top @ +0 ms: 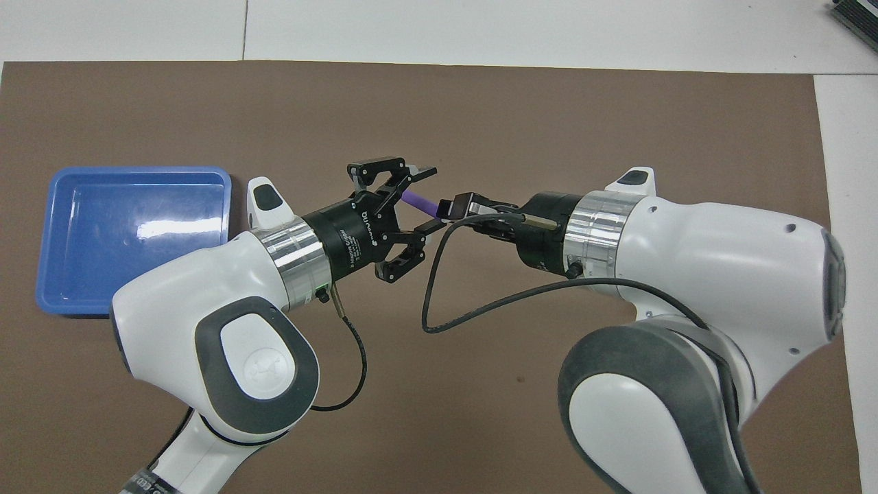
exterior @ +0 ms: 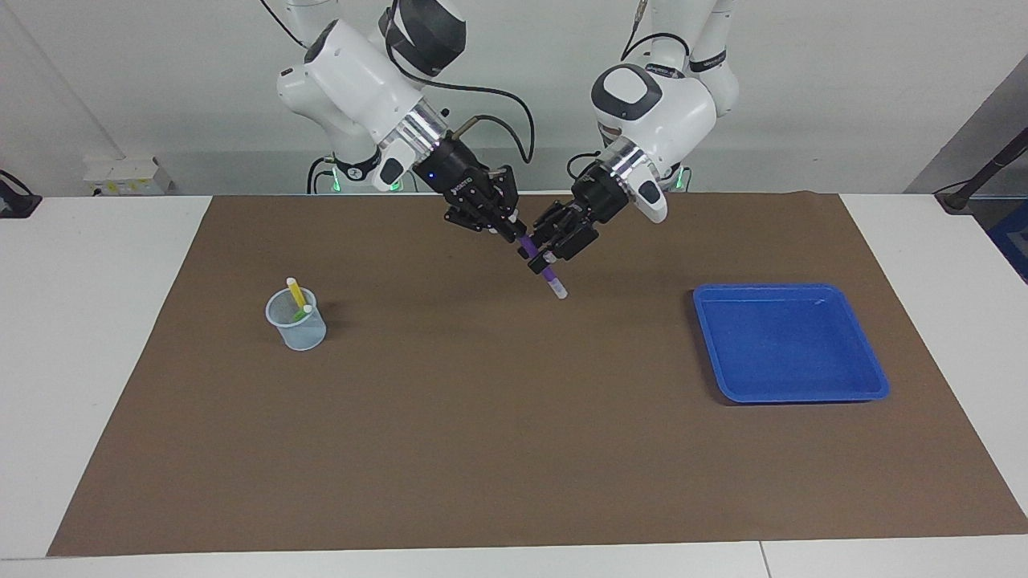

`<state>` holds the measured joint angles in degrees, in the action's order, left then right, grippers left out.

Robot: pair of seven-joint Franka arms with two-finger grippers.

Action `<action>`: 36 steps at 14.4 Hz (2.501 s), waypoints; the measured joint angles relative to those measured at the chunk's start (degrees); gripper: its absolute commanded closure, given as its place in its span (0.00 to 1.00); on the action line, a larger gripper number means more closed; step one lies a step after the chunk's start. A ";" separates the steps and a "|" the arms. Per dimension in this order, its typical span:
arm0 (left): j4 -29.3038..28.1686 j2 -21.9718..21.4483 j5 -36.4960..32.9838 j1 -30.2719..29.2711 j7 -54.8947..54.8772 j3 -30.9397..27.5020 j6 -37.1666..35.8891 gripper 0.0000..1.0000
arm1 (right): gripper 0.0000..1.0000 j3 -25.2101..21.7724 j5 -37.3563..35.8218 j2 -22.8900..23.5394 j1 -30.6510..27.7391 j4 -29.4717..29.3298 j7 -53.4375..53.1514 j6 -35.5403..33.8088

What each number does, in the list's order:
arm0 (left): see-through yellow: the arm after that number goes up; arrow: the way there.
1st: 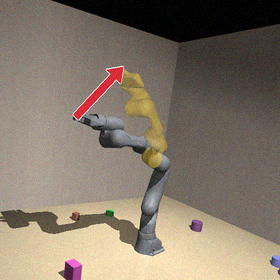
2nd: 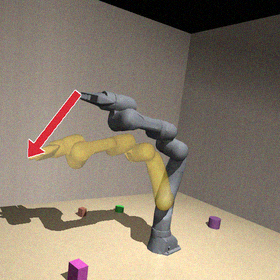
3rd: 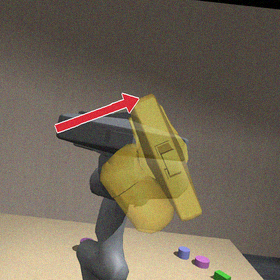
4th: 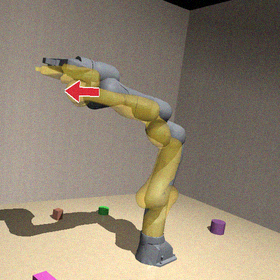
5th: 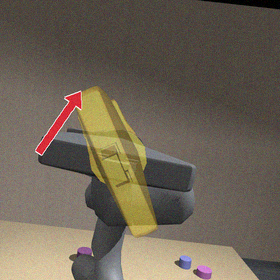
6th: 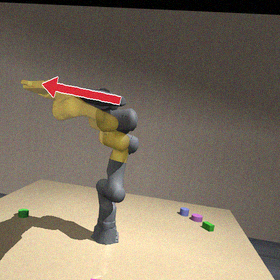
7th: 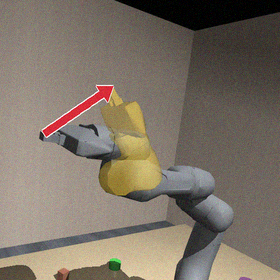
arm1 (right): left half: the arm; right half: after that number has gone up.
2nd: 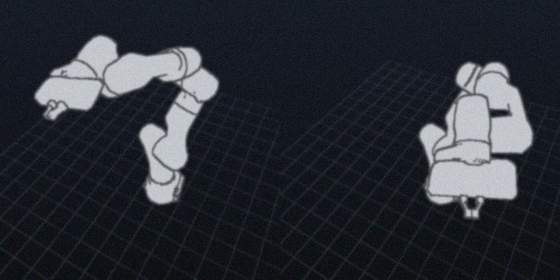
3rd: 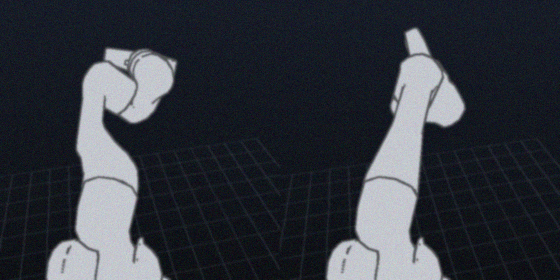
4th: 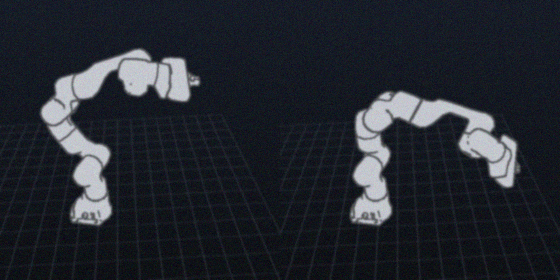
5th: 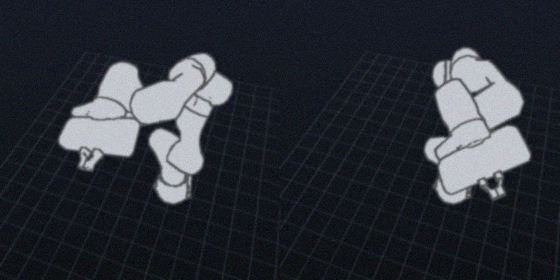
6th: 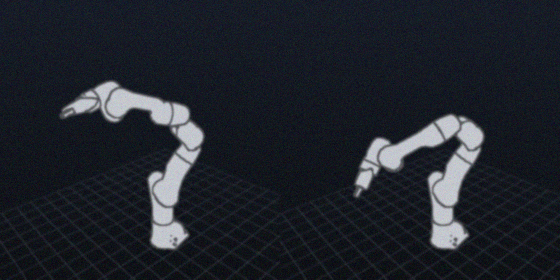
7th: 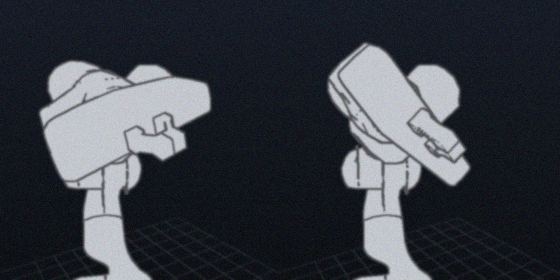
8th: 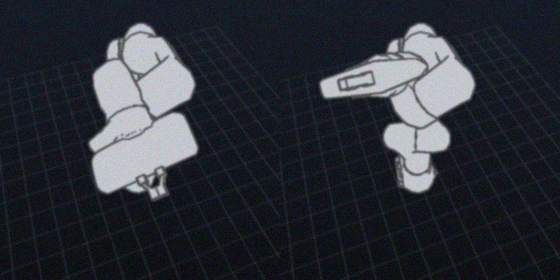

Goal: Right arm passes pens to left for tray arrangement
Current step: 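Close the left gripper on the purple pen held by the right gripper, then open the right gripper and withdraw it while the left gripper pulls the pen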

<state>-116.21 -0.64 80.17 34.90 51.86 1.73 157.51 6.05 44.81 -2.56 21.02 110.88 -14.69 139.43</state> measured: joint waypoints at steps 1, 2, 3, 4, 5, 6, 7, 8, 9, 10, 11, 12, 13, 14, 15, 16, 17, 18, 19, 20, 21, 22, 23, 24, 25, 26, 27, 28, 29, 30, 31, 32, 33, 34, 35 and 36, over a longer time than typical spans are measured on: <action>0.00 0.00 0.00 0.01 -0.24 0.03 -0.01 0.28 | 1.00 0.00 0.00 0.00 0.00 0.00 0.00 0.00; 0.00 0.00 0.00 0.01 -0.36 0.06 -0.01 0.30 | 1.00 0.00 0.00 0.00 0.00 0.00 0.00 0.00; -0.01 0.00 0.00 0.02 -0.45 0.09 -0.05 0.34 | 1.00 0.00 0.00 0.00 0.00 0.00 0.00 0.00; -0.01 0.00 0.00 0.02 -0.51 0.11 -0.14 0.40 | 1.00 0.00 0.00 0.00 0.00 0.00 0.00 0.00; -0.01 0.00 0.00 0.02 -0.54 0.11 -0.26 0.48 | 1.00 0.00 0.00 0.00 0.00 0.00 0.00 0.00; -0.01 -0.01 0.00 0.02 -0.55 0.11 -0.37 0.56 | 1.00 0.00 0.00 0.00 0.00 0.00 0.00 0.00; -0.01 -0.02 0.00 0.02 -0.57 0.11 -0.45 0.67 | 1.00 0.00 0.00 0.00 0.00 0.00 0.00 0.00; -0.01 -0.02 0.00 0.02 -0.60 0.11 -0.47 0.75 | 1.00 0.00 0.00 0.00 0.00 0.00 0.00 0.00; -0.01 -0.04 0.00 0.02 -0.60 0.10 -0.49 0.80 | 1.00 0.00 0.00 0.00 0.01 0.00 0.00 0.00; -0.01 -0.07 0.00 0.02 -0.60 0.09 -0.50 0.85 | 1.00 0.00 0.00 0.00 0.01 0.00 0.00 0.00; -0.12 -0.08 -0.01 0.03 -0.73 0.13 -0.80 0.93 | 1.00 -0.01 0.01 0.00 0.01 -0.13 0.00 0.49; -0.20 -0.11 0.06 0.03 -0.83 0.17 -0.92 0.98 | 1.00 -0.05 0.02 -0.04 0.01 -0.13 0.00 0.65; -0.20 -0.12 0.06 0.03 -0.84 0.15 -0.96 1.00 | 1.00 -0.05 0.03 -0.04 0.02 -0.13 0.00 0.68; -0.21 -0.12 0.06 0.03 -0.84 0.14 -0.98 1.00 | 1.00 -0.05 0.03 -0.04 0.02 -0.12 0.00 0.68; -0.22 -0.13 0.06 0.03 -0.84 0.14 -0.99 1.00 | 1.00 -0.05 0.03 -0.04 0.03 -0.12 0.00 0.68; -0.23 -0.14 0.06 0.03 -0.84 0.14 -1.00 1.00 | 1.00 -0.05 0.03 -0.05 0.03 -0.12 0.00 0.68; -0.23 -0.15 0.06 0.03 -0.84 0.14 -1.01 1.00 | 1.00 -0.05 0.03 -0.05 0.03 -0.12 0.00 0.68; -0.24 -0.15 0.06 0.03 -0.84 0.13 -1.01 1.00 | 1.00 -0.05 0.03 -0.05 0.03 -0.12 0.00 0.68; -0.26 -0.16 0.06 0.03 -0.84 0.13 -1.01 1.00 | 1.00 -0.05 0.03 -0.05 0.04 -0.11 0.00 0.68; -0.29 -0.18 0.06 0.03 -0.84 0.13 -1.02 1.00 | 0.88 -0.05 0.03 -0.05 0.04 -0.11 0.00 0.67; -0.33 -0.22 0.06 0.03 -0.84 0.13 -1.02 1.00 | 0.17 -0.05 0.03 -0.05 0.05 -0.11 0.00 0.64; -0.38 -0.23 0.06 0.03 -0.84 0.12 -1.02 1.00 | 0.00 -0.05 0.03 -0.05 0.05 -0.11 -0.01 0.60; -0.40 -0.25 0.06 0.03 -0.84 0.12 -1.03 1.00 | 0.00 -0.04 0.03 -0.05 0.05 -0.11 -0.01 0.59; -0.40 -0.28 0.06 0.03 -0.84 0.12 -1.05 1.00 | 0.00 -0.04 0.03 -0.04 0.05 -0.10 -0.02 0.56; -0.40 -0.31 0.06 0.03 -0.84 0.10 -1.05 1.00 | 0.00 -0.05 0.03 -0.04 0.04 -0.08 -0.03 0.54; -0.40 -0.33 0.06 0.03 -0.84 0.08 -1.05 1.00 | 0.00 -0.08 0.03 -0.04 0.01 -0.07 -0.03 0.54; -0.40 -0.33 0.06 0.03 -0.85 0.08 -1.06 1.00 | 0.00 -0.14 0.03 -0.05 -0.06 -0.08 -0.03 0.32; -0.43 -0.33 0.06 0.03 -0.88 0.08 -1.06 1.00 | 0.00 -0.25 -0.15 -0.04 -0.20 -0.09 0.05 -0.40; -0.47 -0.33 -0.01 0.03 -1.02 0.08 -1.06 1.00 | 0.00 -0.44 -1.16 -0.05 -0.50 -0.18 0.42 -1.66; -0.51 -0.33 -0.20 0.03 -1.52 0.08 -1.07 1.00 | 0.00 -0.59 -3.78 -0.06 -1.27 -0.51 1.04 -3.62; -0.60 -0.33 -0.56 0.03 -2.19 0.08 -1.07 1.00 | 0.00 -0.63 -7.29 -0.08 -2.54 -1.14 2.11 -6.57; -0.82 -0.35 -1.01 0.03 -3.07 0.08 -1.07 1.00 | 0.00 -0.66 -11.04 -0.10 -4.12 -1.95 3.93 -10.61; -1.24 -0.45 -1.43 0.02 -4.28 0.05 -1.23 1.00 | 0.00 -0.70 -14.87 -0.15 -5.89 -2.70 6.53 -15.02; -1.77 -0.65 -2.00 -0.02 -5.63 -0.03 -2.03 1.00 | 0.00 -0.77 -18.89 -0.28 -7.57 -3.12 9.70 -18.96; -2.27 -0.90 -3.33 -0.13 -6.54 -0.19 -3.14 1.00 | 0.00 -0.85 -23.08 -0.48 -8.97 -3.20 12.78 -22.31; -2.62 -1.17 -5.57 -0.66 -6.99 -0.34 -4.70 1.00 | 0.00 -0.90 -27.58 -0.67 -10.08 -3.16 15.66 -25.07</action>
<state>-118.83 -1.81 74.60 34.24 44.87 1.39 152.81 5.15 17.23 -3.23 10.94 107.72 0.97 114.36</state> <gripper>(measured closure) 0.815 0.000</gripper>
